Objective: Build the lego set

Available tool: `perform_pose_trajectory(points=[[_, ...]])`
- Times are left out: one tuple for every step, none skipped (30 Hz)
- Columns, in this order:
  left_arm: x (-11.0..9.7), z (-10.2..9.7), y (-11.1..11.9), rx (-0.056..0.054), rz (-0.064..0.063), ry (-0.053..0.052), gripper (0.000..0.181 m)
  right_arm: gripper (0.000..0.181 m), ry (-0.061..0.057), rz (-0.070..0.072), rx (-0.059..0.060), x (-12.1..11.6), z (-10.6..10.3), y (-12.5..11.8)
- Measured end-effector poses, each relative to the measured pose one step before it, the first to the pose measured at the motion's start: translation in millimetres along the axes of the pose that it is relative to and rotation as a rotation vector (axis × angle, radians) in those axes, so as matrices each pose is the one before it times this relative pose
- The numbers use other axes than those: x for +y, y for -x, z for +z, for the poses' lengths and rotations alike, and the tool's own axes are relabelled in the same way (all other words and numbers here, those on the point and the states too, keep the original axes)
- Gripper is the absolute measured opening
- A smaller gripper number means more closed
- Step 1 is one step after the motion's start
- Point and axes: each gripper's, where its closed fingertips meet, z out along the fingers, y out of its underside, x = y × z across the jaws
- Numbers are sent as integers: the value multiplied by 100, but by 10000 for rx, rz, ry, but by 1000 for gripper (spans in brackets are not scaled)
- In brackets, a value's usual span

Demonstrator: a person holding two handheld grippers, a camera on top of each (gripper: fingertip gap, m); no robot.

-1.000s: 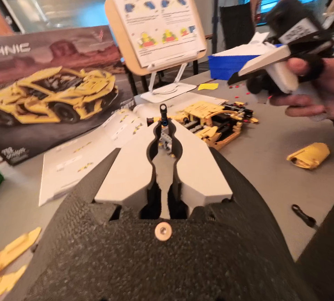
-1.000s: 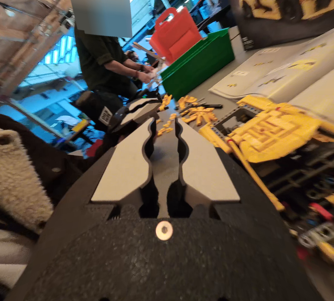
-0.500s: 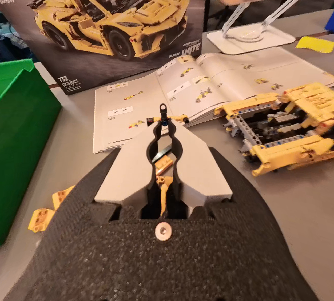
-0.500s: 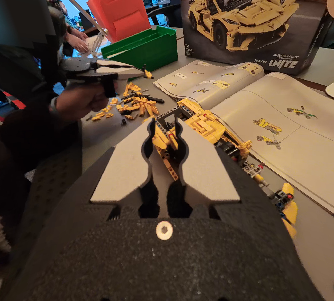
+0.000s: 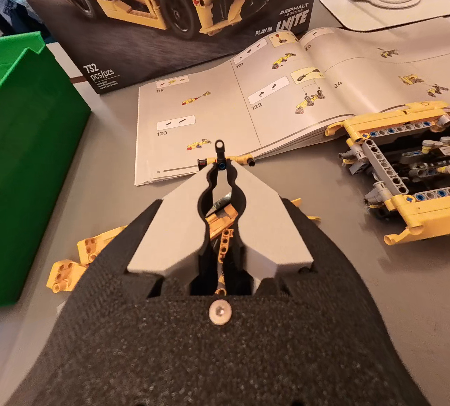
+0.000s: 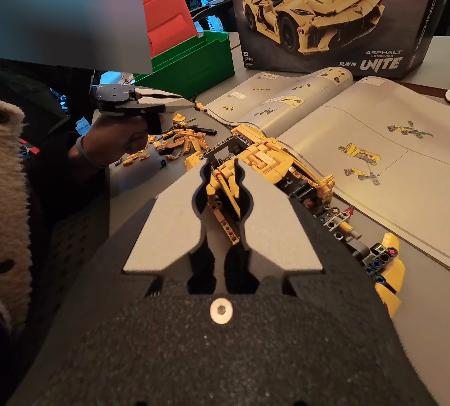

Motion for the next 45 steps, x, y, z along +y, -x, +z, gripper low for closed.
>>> perform_pose_trajectory(points=[[-22, -14, -33, -6, 38, -9, 7, 18, 10, 2, 20, 49, 12, -36], [10, -6, -43, 16, 15, -1, 7, 18, 11, 13, 15, 45, 5, -43], [21, -3, -47, 26, -1, 9, 7, 18, 37, 40, -14, 79, 29, -18], [14, 2, -13, 10, 2, 4, 7, 18, 49, 62, -38, 102, 58, 16], [6, -20, 21, -22, 27, -1, 7, 18, 27, 55, -34, 74, 38, 16], [-17, -20, 16, -26, 39, -10, 7, 18, 5, 24, -14, 36, 27, 19], [-11, -19, -53, 19, 18, -16, 7, 18, 8, -6, 14, 16, 10, -1], [-28, -6, -113, 59, -4, -15, 7, 18, 22, -18, 14, 32, 19, -3], [-17, -8, -76, 46, -5, -9, 7, 18, 24, -4, 7, 38, 14, -7], [-7, -4, -20, 9, 4, -7, 7, 18, 29, 18, 2, 50, 15, 2], [-30, -11, 7, -6, 9, -11, 7, 18, 20, 22, 5, 45, 7, -18], [-26, -9, -15, 14, 4, -19, 7, 18, -6, 13, -6, 9, -8, -5], [-61, -13, -102, 54, -1, -30, 7, 18, -3, 17, -15, -8, -13, 10], [-49, -12, -123, 66, 9, -26, 7, 18, 1, 20, -11, -5, -6, 8], [-21, -4, -96, 34, 29, -14, 7, 17, -15, 7, -6, -16, -18, 5], [5, 6, -58, 17, 37, 4, 7, 17, -13, -1, 1, -20, -14, 5], [44, 37, -82, 40, 12, 21, 7, 17, 5, 3, 6, 7, -3, -7], [19, 29, -99, 66, -21, 10, 7, 18, 16, 13, 3, 39, 10, -21], [-35, -4, -72, 57, -35, -18, 7, 18, 21, 31, -2, 65, 27, -27], [-46, -20, -15, 28, -26, -27, 7, 17, 17, 42, 3, 12, -6, -2], [-31, -13, -1, 14, -18, -18, 7, 17, -7, 33, -9, 13, -14, -35], [8, 12, -42, 31, -11, 2, 7, 17, -17, 29, -14, -3, -13, -9], [26, 33, -72, 42, 0, 10, 7, 17, -20, 16, -6, -21, -18, -13], [-14, 10, -75, 30, 10, -4, 7, 17, -13, 13, 3, -17, -11, -33], [-17, 5, -50, 16, 18, -9, 7, 17, 1, 15, 0, 17, -30, -25], [4, 11, -29, 8, 19, 2, 7, 17, 14, 26, 2, 9, -7, -36], [15, 6, -21, 7, 14, 9, 7, 17, 17, 24, 3, 29, -1, -22], [18, 14, -40, 17, 8, 5, 7, 17, 3, 21, -8, 25, -1, -5], [0, -1, -38, 23, 5, 0, 7, 17, -13, 19, -12, -45, 8, 21], [-10, 4, -31, 11, 7, -6, 7, 17, 2, 3, 1, -4, -13, 3], [-10, -4, -40, 13, 12, -9, 7, 17, 26, 5, 13, 33, -17, -23], [9, 9, -77, 40, 13, 5, 7, 17, 19, -3, 17, 34, 5, -48], [38, 39, -107, 52, 26, 19, 7, 17, -4, -14, 8, -8, -18, 11], [26, 22, -118, 49, 46, 12, 7, 17, -3, -7, -1, -17, -47, 13], [-32, -3, -162, 77, 53, -23, 7, 17, 9, -2, -10, -14, -14, 24], [-109, -55, -212, 111, 46, -70, 7, 17, 13, -5, 2, 15, 21, 35], [-167, -79, -215, 125, 43, -106, 7, 17, 5, -11, 13, -14, -35, 35], [-189, -61, -284, 159, 46, -125, 7, 17, 10, -17, 7, -16, 24, 34], [-215, -74, -428, 241, 48, -130, 7, 18, 11, -20, -22, 0, -1, 93], [-258, -86, -649, 371, 44, -159, 7, 18, -17, -55, -49, -55, 15, 147], [-406, -178, -947, 538, 54, -244, 7, 18, -22, -117, -45, -83, -50, 216], [-616, -300, -1231, 670, 91, -371, 7, 18, 6, -173, -46, -58, 20, 269], [-788, -441, -1446, 729, 157, -481, 7, 18, 57, -197, -54, 24, 101, 274], [-809, -512, -1759, 834, 242, -522, 7, 18, 104, -197, -101, 124, 46, 372], [-750, -508, -2173, 997, 306, -490, 7, 19, 82, -193, -162, 122, 65, 532]])
